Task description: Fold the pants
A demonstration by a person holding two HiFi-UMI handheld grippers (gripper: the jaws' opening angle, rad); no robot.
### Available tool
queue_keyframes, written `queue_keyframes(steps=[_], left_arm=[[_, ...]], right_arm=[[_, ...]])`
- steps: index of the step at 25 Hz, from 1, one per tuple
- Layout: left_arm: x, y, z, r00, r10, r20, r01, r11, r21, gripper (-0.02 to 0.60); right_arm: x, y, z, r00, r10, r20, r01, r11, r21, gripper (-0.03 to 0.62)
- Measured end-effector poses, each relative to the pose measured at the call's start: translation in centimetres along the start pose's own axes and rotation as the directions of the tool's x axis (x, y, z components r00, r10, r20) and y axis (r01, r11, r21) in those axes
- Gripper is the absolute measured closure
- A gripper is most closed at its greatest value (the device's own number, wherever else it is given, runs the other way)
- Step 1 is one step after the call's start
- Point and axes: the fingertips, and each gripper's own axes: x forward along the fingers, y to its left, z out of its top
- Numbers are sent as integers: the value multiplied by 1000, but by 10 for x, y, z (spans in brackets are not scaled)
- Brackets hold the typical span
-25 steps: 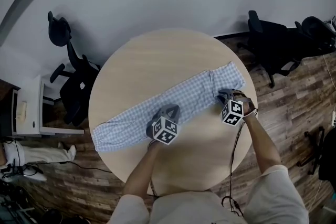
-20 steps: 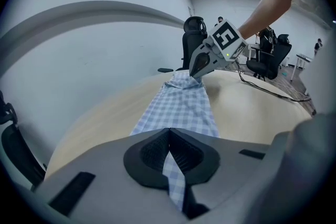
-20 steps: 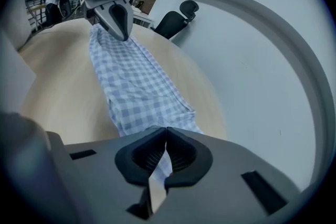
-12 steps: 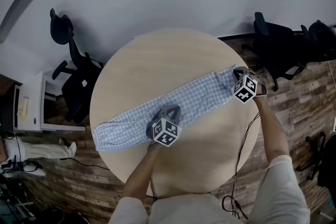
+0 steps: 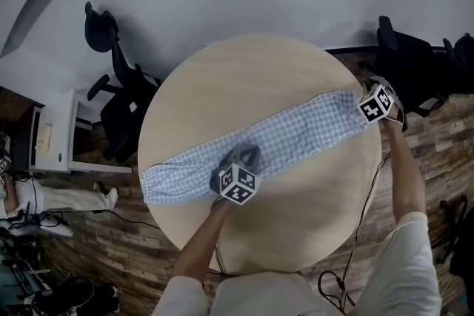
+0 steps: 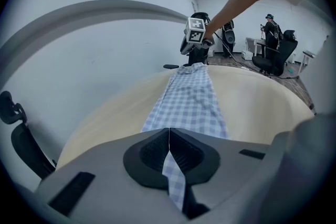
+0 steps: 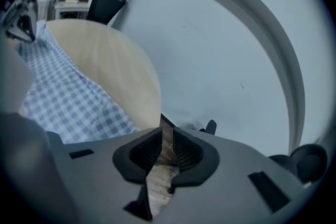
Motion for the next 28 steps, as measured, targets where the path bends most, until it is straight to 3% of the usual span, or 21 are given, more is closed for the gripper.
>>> queue_keyframes(steps=[8,15,20,23,25,28], left_arm=[[-2,-29,7,1000,-23,13,23,999,29,550],[-42,-5,-39,1000,21,-20,-20,1000,21,550],[-80,40,-89,996,70,-54,-70,998,-7,549],[-102,65,-122,995,64,-78,-64,998,2,549],[-113,77,-146,992,52,-114,-47,997,54,548],[-120,96,-178,986,31,-166,-14,994,104,548]], right_arm=[[-48,56,-2,978,71,194,-113,969,218,565],[-82,147,48,942,179,283,-226,963,144,565],[-106,227,124,879,312,362,-323,946,-31,563],[-117,286,180,827,419,375,-387,908,-161,555],[-125,334,211,785,515,344,-429,853,-297,462],[-131,398,239,747,618,247,-435,734,-521,451]])
